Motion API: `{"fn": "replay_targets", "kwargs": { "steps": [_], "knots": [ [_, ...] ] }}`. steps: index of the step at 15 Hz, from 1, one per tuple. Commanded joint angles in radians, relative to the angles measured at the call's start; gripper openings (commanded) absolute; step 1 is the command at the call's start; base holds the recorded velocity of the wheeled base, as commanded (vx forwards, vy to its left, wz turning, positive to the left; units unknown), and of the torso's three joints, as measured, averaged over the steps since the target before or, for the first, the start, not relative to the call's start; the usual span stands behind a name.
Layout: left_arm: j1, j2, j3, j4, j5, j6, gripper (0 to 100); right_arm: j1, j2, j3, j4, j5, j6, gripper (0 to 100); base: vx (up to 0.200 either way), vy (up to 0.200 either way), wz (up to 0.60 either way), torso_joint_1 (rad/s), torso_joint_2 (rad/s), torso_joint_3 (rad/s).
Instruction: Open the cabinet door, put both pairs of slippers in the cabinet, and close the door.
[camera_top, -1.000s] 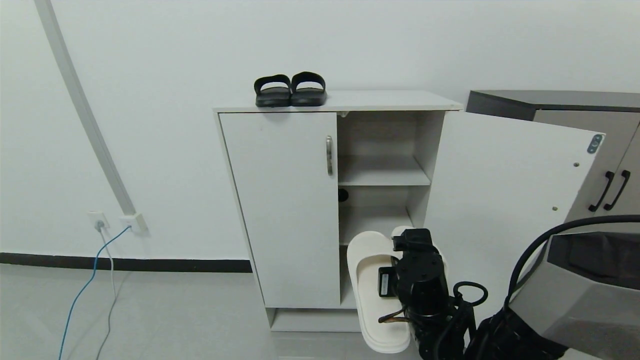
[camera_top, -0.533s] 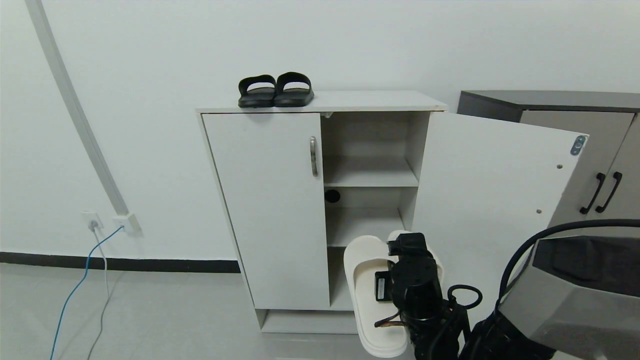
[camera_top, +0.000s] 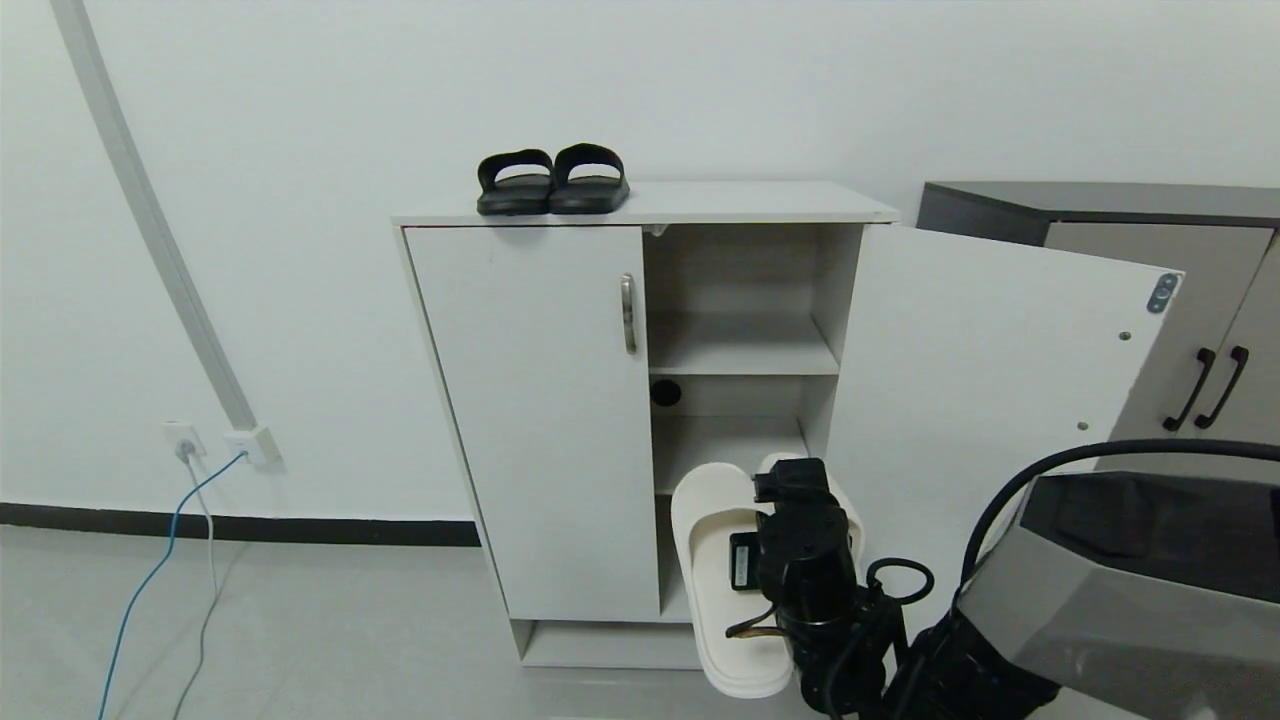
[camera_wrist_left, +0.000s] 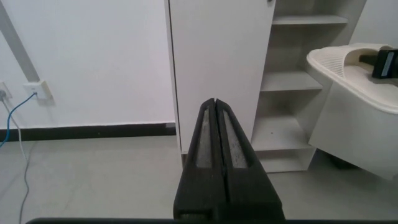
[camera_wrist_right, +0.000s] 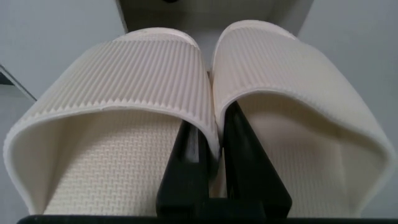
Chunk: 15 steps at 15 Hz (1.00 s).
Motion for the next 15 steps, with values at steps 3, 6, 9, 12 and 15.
{"fn": "replay_targets", "kwargs": {
  "steps": [3, 6, 9, 12, 15],
  "knots": [
    [0.000, 0.001, 0.000, 0.000, 0.000, 0.000, 0, -0.014, 0.035, -0.023, -0.001, 0.002, -0.001, 0, 0.000, 0.000, 0.00, 0.000, 0.00, 0.000],
    [0.000, 0.001, 0.000, 0.000, 0.000, 0.000, 0, -0.015, 0.037, -0.021, -0.001, 0.000, 0.000, 0, 0.000, 0.000, 0.00, 0.000, 0.00, 0.000],
    [0.000, 0.001, 0.000, 0.000, 0.000, 0.000, 0, -0.017, 0.038, -0.015, -0.001, 0.000, 0.003, 0, 0.000, 0.000, 0.00, 0.000, 0.00, 0.000],
    [0.000, 0.001, 0.000, 0.000, -0.002, 0.000, 0, -0.021, 0.043, -0.018, -0.001, 0.000, 0.003, 0, 0.000, 0.000, 0.00, 0.000, 0.00, 0.000],
    [0.000, 0.001, 0.000, 0.000, 0.000, 0.000, 0, -0.023, 0.058, -0.021, -0.006, 0.000, 0.003, 0, 0.000, 0.000, 0.00, 0.001, 0.00, -0.131]
  ]
}}
